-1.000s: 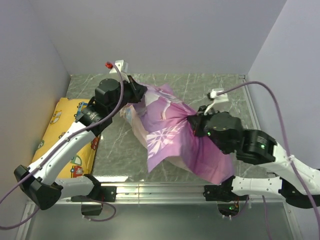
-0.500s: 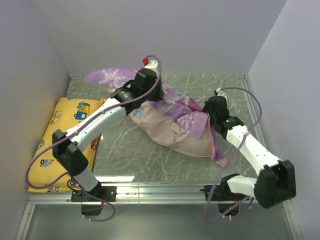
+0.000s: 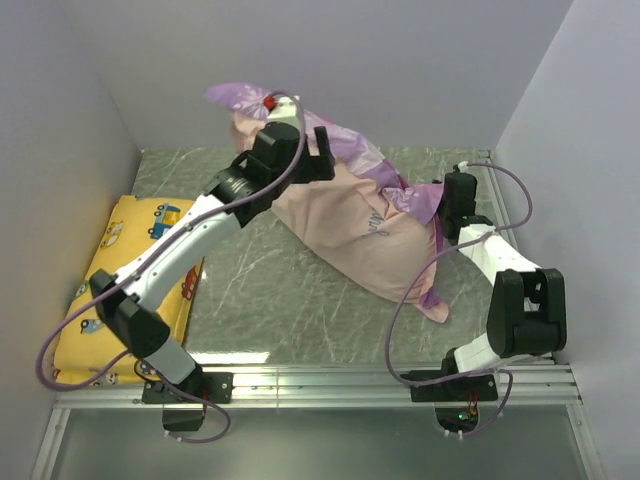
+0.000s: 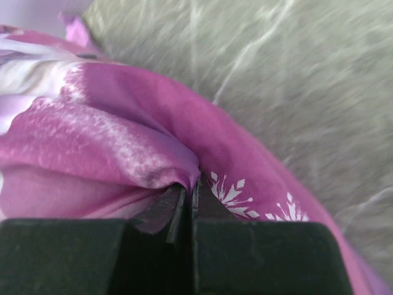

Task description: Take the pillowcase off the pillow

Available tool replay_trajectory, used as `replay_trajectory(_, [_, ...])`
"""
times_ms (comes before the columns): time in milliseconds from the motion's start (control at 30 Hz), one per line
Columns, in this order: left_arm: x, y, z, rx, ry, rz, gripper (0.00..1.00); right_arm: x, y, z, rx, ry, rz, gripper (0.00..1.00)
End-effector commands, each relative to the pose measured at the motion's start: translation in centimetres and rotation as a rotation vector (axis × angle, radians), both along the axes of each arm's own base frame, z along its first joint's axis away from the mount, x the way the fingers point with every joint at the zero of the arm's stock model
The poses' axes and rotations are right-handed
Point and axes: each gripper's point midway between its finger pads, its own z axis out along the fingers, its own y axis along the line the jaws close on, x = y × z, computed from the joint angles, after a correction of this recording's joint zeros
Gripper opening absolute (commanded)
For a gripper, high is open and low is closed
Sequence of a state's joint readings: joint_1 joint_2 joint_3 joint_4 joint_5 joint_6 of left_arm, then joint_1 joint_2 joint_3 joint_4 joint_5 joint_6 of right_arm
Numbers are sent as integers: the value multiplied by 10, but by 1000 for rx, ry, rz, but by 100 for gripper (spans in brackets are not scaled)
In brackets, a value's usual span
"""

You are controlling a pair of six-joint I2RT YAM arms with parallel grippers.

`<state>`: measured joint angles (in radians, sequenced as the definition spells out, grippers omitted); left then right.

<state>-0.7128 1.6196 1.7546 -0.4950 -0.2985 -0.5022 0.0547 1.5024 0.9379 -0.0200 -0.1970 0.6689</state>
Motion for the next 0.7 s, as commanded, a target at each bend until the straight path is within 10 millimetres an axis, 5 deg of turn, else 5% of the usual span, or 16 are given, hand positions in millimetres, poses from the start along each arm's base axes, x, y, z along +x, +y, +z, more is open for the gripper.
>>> replay_trajectory(0, [3, 51, 36, -97, -101, 189, 95, -46, -21, -76, -124, 264, -20, 0])
replay_trajectory(100, [19, 80, 5, -178, -55, 256, 97, -48, -23, -73, -143, 257, -9, 0])
replay_trajectory(133, [27, 91, -24, -171, -15, 273, 98, -48, -23, -70, -147, 250, -6, 0])
replay_trajectory(200, [38, 79, -32, -212, -39, 203, 98, -49, -25, -62, -161, 229, -10, 0])
replay_trajectory(233, [47, 73, -57, -191, -9, 181, 98, -49, -25, -59, -166, 221, -6, 0])
replay_trajectory(333, [63, 44, -84, -229, 12, 87, 99, -51, -26, -49, -175, 205, 3, 0])
replay_trajectory(533, [82, 9, -123, -323, 68, 24, 95, -53, -28, -36, -190, 182, 6, 0])
replay_trajectory(633, [81, 1, -128, -314, 79, 22, 39, -54, -28, -24, -195, 156, 9, 0])
replay_trajectory(667, [79, -1, -127, -304, 72, 21, 8, -53, -31, -18, -205, 149, -5, 0])
